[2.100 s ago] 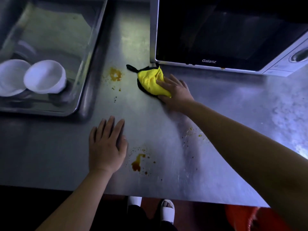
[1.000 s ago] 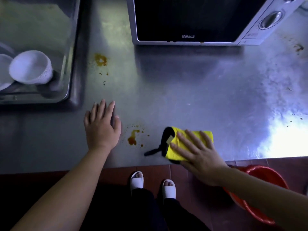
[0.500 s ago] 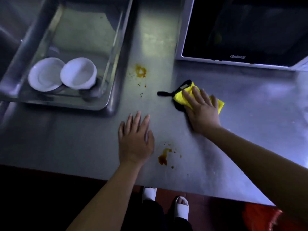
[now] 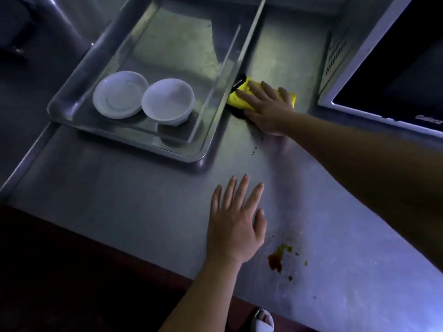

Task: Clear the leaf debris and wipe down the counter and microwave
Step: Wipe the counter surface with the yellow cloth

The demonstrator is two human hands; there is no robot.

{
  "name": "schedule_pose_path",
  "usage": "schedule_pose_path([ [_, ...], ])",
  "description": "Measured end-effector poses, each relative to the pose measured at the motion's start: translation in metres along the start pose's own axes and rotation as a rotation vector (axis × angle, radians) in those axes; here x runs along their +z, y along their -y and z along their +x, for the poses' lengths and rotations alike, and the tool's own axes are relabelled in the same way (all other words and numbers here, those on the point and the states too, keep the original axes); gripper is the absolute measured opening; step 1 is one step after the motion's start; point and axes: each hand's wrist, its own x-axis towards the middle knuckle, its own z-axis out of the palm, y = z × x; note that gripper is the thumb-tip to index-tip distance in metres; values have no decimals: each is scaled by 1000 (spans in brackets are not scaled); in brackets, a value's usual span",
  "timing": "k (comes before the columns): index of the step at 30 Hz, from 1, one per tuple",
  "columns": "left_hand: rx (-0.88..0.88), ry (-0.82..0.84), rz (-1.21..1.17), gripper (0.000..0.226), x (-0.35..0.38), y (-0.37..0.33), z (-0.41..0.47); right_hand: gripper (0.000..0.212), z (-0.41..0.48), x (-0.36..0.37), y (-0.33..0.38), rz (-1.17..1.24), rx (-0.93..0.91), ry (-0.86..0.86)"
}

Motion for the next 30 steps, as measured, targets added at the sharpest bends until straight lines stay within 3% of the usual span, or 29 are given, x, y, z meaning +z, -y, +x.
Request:
schedule_pose_path([
  [6, 16, -45, -83, 48, -6, -1, 1, 60, -64, 13, 18, -40, -159, 8],
  [10, -79, -217, -369, 30, -12, 5, -1, 60, -119, 24, 18, -69, -102, 7],
  [13, -228, -245, -626, 34, -23, 7, -3, 62, -175, 37, 23, -57, -9, 32],
  [16, -368, -226, -811, 40, -37, 16, -12, 62, -236, 53, 35, -10, 65, 59],
  [19, -361, -104, -823, 46, -46, 36, -32, 61, -292, 67, 54, 61, 99, 106],
  [22, -265, -51, -788, 49, -53, 52, -58, 77, -338, 81, 79, 152, 152, 116],
  [25, -218, -50, -750, 44, -51, 60, -84, 108, -363, 93, 116, 180, 303, 117],
  [28, -279, 6, -791, 52, -50, 65, -102, 139, -356, 96, 159, 221, 548, 128],
  [30, -367, 44, -863, 55, -52, 67, -110, 144, -339, 98, 187, 267, 728, 117],
])
